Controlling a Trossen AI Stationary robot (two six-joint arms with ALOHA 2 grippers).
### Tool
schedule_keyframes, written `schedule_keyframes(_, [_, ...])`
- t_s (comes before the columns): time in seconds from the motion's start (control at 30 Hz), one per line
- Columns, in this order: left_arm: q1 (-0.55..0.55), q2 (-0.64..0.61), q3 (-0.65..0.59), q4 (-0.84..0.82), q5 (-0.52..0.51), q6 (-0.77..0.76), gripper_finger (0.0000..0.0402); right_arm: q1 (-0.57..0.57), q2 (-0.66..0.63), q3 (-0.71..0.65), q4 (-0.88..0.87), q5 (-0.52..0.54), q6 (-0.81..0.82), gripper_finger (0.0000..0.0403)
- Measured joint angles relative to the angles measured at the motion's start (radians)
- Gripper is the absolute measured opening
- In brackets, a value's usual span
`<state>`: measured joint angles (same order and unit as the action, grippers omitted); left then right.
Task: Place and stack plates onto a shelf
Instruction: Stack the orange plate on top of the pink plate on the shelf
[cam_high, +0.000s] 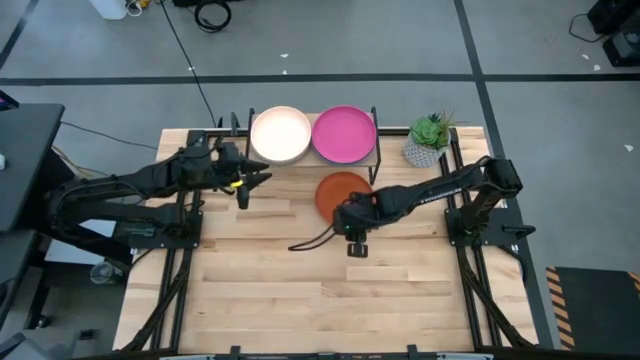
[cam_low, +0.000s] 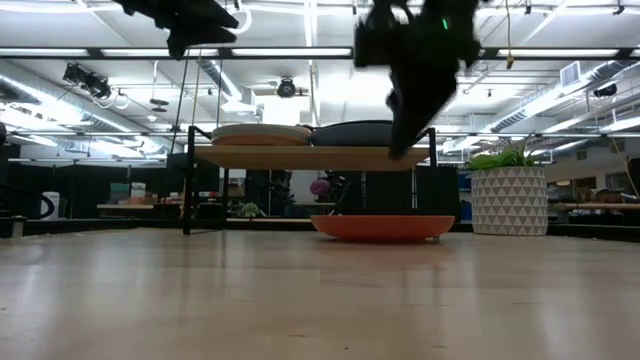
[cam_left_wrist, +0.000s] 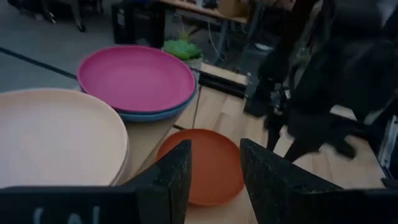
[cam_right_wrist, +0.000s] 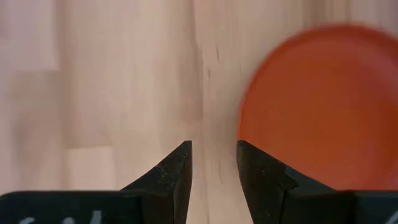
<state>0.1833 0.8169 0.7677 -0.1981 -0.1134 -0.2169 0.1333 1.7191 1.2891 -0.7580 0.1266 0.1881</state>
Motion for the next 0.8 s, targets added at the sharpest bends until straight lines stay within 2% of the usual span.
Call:
schedule_keyframes(0.2, [-0.003,-0.042,-0.005,-0.028,-0.024,-0.008,0.0142,-0.002,0.0,-0.165,0.114,0.019,-0.054,0.0133])
schedule_keyframes(0.4, [-0.003,-0.048,-0.005,-0.085,-0.024,-0.008,0.0142,-0.006,0.0,-0.218,0.139,0.113,-0.063,0.0133])
schedule_keyframes(0.8, [-0.003,-0.046,-0.005,-0.126,-0.024,0.003,0.0142,-0.005,-0.001,-0.327,0.266,0.134,-0.147,0.0131])
